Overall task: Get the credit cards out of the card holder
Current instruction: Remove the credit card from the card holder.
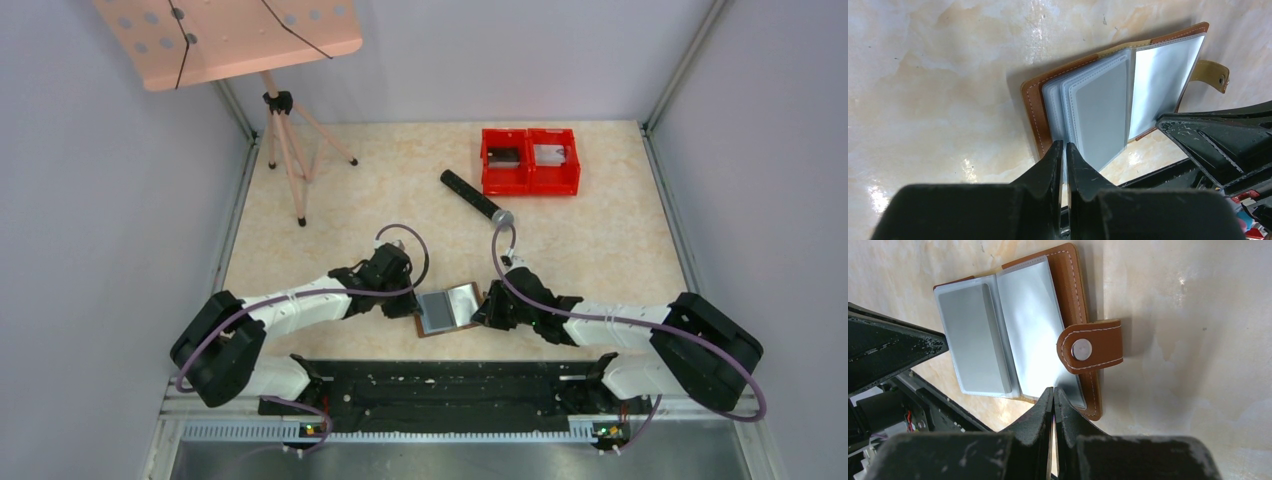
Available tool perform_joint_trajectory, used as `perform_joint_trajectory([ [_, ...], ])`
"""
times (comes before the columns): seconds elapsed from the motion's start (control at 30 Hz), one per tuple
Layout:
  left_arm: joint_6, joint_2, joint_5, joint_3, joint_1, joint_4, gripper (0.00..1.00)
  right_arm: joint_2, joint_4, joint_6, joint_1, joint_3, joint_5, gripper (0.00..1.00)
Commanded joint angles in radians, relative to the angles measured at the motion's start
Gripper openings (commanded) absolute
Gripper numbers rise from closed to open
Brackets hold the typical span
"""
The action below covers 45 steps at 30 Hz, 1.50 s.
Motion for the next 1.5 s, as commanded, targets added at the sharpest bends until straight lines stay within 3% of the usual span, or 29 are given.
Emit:
perform_joint_trajectory([
  [0.0,-0.006,0.006,0.018,-0.008,0.0,0.071,0.11,-0.001,-0.007,-0.004,-0.008,-0.02,0.009,0.02],
  [0.6,0.012,0.022,0.056,0.045,-0.002,0.077,0.12,0.002,-0.021,-0.065,-0.007,0.017,-0.049,0.07],
  [0.93,0.034,0.076,0.07,0.089,-0.003,0.075,0.12,0.003,-0.045,-0.148,-0.004,0.103,-0.063,0.34],
  [1.23,0.019,0.078,0.084,0.082,-0.003,0.116,0.12,0.066,0.058,-0.161,0.024,0.121,-0.077,0.69],
  [1.47,-0.014,0.078,0.137,0.052,-0.003,0.2,0.12,0.119,0.045,-0.168,0.062,0.165,-0.045,0.79],
])
